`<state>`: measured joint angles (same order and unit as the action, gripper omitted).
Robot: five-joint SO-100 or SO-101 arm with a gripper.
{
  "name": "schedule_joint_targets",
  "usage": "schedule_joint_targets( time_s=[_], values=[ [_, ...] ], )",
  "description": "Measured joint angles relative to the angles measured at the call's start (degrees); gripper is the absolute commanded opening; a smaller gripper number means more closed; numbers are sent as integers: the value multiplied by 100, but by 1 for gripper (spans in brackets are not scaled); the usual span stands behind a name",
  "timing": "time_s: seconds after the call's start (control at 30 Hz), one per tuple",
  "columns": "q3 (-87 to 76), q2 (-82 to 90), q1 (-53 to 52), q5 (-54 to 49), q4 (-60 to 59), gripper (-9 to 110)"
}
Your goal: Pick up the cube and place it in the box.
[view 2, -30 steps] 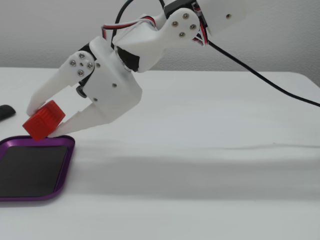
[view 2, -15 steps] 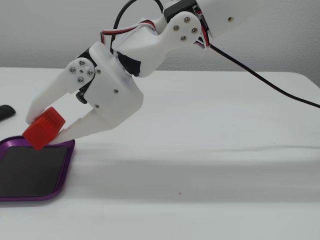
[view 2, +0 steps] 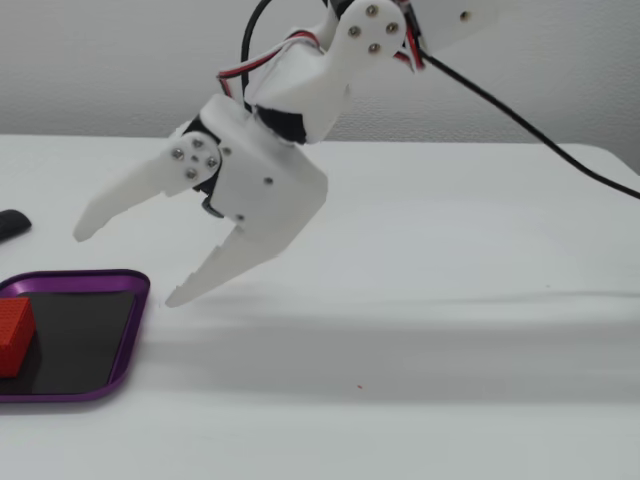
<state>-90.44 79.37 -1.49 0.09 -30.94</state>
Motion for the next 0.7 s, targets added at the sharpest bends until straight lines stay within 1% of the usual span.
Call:
schedule_joint_targets(
  time_s=[0.13,0.3,0.43,0.7],
  values=[
    [-44,1055,-9,44,-993,26],
    [-923,2742,0,466,-2039,26],
    [-2092,4395,0,738,-2637,26],
    [-5124,8402,0,747,-2918,26]
  ],
)
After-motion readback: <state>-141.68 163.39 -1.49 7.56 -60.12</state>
